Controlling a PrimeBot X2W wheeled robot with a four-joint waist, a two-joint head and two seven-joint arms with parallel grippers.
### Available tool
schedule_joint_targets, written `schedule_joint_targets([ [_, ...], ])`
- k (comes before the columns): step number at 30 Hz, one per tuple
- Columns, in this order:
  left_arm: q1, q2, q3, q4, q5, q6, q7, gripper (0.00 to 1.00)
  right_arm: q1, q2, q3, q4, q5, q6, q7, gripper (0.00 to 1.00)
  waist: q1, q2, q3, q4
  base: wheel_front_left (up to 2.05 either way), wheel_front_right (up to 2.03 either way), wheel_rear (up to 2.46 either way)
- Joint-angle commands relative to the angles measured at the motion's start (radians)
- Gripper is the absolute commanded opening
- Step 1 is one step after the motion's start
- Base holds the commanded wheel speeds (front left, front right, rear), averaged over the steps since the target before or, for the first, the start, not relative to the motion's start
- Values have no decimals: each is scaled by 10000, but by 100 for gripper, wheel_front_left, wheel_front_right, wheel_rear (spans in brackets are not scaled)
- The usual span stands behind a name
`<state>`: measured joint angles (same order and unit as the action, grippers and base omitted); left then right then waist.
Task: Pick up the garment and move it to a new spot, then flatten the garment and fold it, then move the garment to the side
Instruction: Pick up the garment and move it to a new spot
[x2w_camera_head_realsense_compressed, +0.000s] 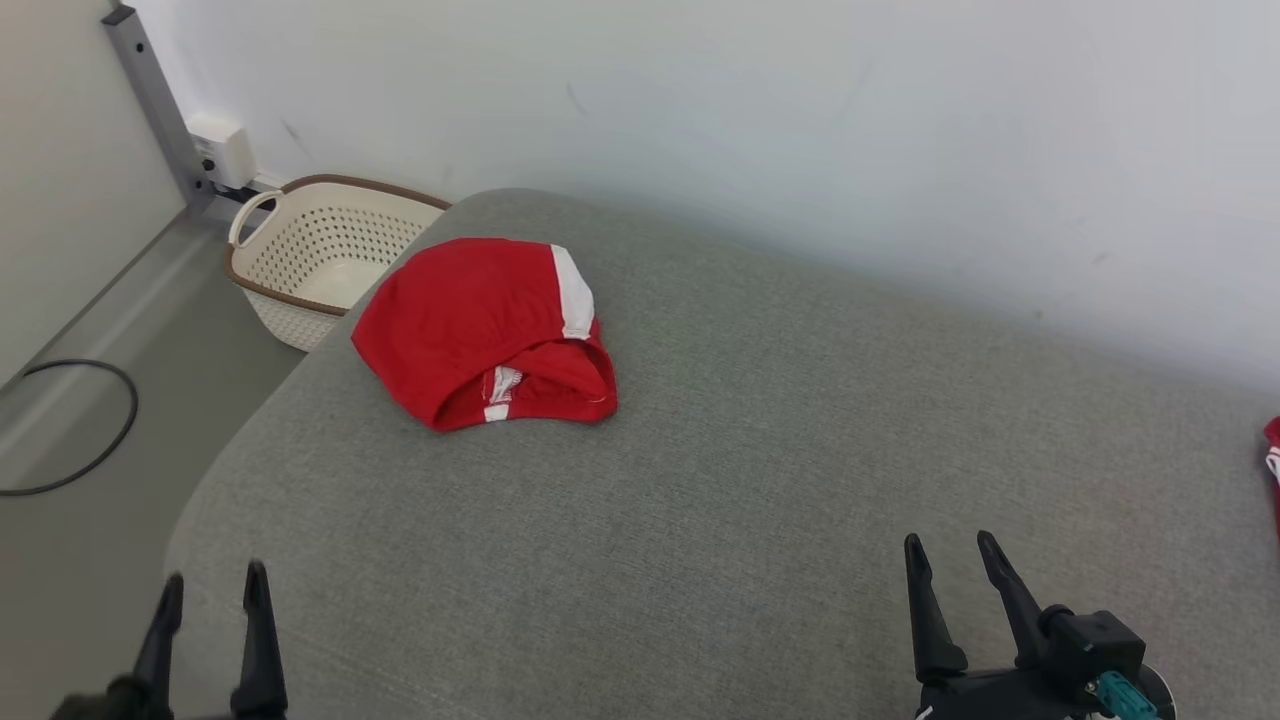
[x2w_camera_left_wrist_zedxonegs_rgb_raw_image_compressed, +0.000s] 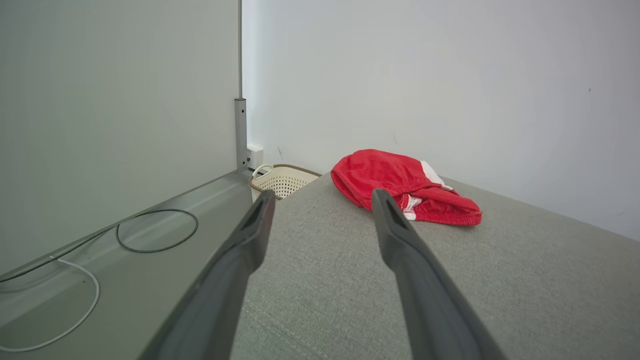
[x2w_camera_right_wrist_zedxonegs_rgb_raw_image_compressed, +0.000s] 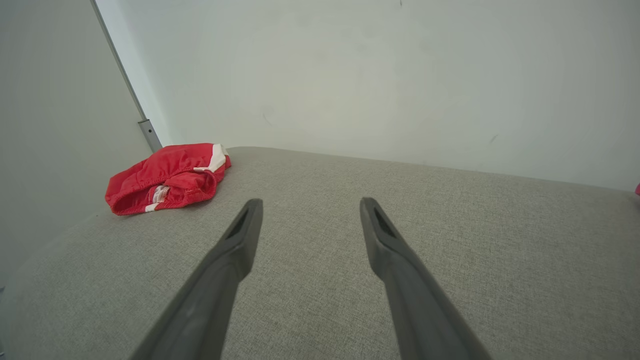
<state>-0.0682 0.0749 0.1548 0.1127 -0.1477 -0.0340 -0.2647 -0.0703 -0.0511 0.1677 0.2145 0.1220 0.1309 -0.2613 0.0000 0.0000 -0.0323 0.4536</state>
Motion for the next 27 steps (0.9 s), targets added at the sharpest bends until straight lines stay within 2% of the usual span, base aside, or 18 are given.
schedule_joint_targets([
  [1,-324,95,-19,-56,-51,-57,-5,100,-84,13,38,-19,-61,-3,-39,100,0,0,100,-168,0,0,0],
  [7,-2016,444,-235,242,-191,-356,-5,100,-452,-49,233,-77,-131,-3,-39,100,0,0,464,-808,0,0,0],
  [16,-4612,1267,-195,1232,-535,-633,90,100,-1211,-33,643,-227,-252,-4,-39,100,0,0,1326,-2340,0,0,0],
  [17,-4612,1267,-195,1232,-535,-633,90,100,-1211,-33,643,-227,-252,-4,-39,100,0,0,1326,-2340,0,0,0],
  [27,-6882,2593,142,2894,-1313,-857,811,100,-1755,0,920,-706,-155,-4,-39,100,0,0,2284,-3921,0,0,0],
])
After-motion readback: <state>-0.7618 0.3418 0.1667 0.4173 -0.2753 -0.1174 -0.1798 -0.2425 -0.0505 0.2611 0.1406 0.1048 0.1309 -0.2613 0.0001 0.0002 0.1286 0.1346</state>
